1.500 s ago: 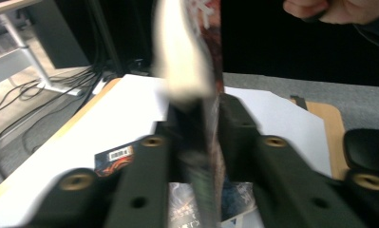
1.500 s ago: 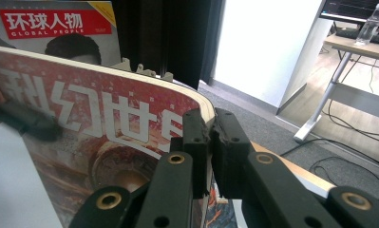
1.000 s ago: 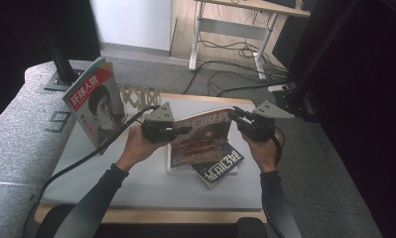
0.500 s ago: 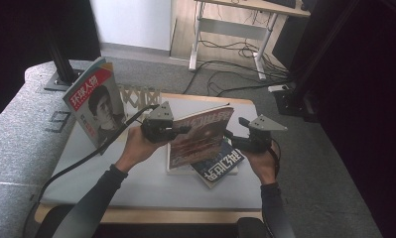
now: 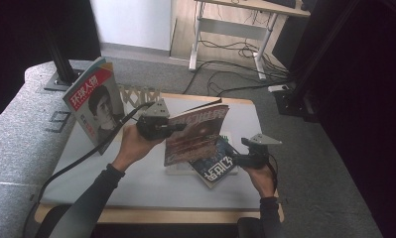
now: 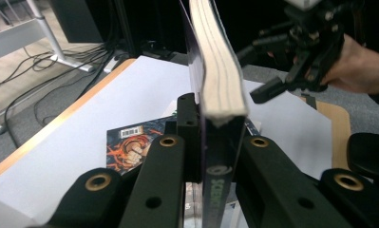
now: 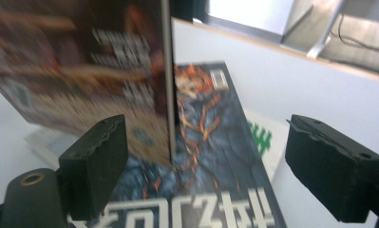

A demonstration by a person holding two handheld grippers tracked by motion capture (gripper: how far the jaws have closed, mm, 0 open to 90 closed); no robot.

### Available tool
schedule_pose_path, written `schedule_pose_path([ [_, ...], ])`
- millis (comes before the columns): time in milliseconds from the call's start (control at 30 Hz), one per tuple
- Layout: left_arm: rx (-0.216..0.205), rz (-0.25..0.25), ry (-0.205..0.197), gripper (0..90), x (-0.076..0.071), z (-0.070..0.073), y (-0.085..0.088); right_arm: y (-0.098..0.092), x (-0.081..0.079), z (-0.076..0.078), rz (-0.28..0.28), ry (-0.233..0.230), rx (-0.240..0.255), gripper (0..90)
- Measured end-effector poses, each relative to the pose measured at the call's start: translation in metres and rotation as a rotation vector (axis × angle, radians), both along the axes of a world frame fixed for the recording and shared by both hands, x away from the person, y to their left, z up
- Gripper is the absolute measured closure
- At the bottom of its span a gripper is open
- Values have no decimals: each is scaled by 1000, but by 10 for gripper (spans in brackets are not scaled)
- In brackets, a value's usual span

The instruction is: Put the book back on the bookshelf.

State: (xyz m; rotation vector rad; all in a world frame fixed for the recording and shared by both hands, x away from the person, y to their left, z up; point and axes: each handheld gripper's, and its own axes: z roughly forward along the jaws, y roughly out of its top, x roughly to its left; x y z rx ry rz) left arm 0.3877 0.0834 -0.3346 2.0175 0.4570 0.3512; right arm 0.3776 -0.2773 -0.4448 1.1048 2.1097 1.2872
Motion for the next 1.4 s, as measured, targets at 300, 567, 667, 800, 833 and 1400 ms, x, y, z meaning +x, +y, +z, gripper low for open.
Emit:
schedule_pose_path([
  [300,-20,41,36,842,3,6,9,-13,-6,-34,-52,67,-8,115],
  [567,-10,90,27,843,1,14,19,-23,-13,-52,-75,102,-31,111],
  [667,-6,108,22,844,1,17,24,-26,-15,-57,-77,115,-41,107],
  [800,10,141,8,844,0,21,31,-27,-19,-64,-78,129,-53,96],
  [833,10,147,4,844,-1,22,33,-27,-20,-65,-78,129,-55,94],
  [1400,-6,263,-18,845,-11,37,75,-33,-21,-83,-93,174,-100,75],
])
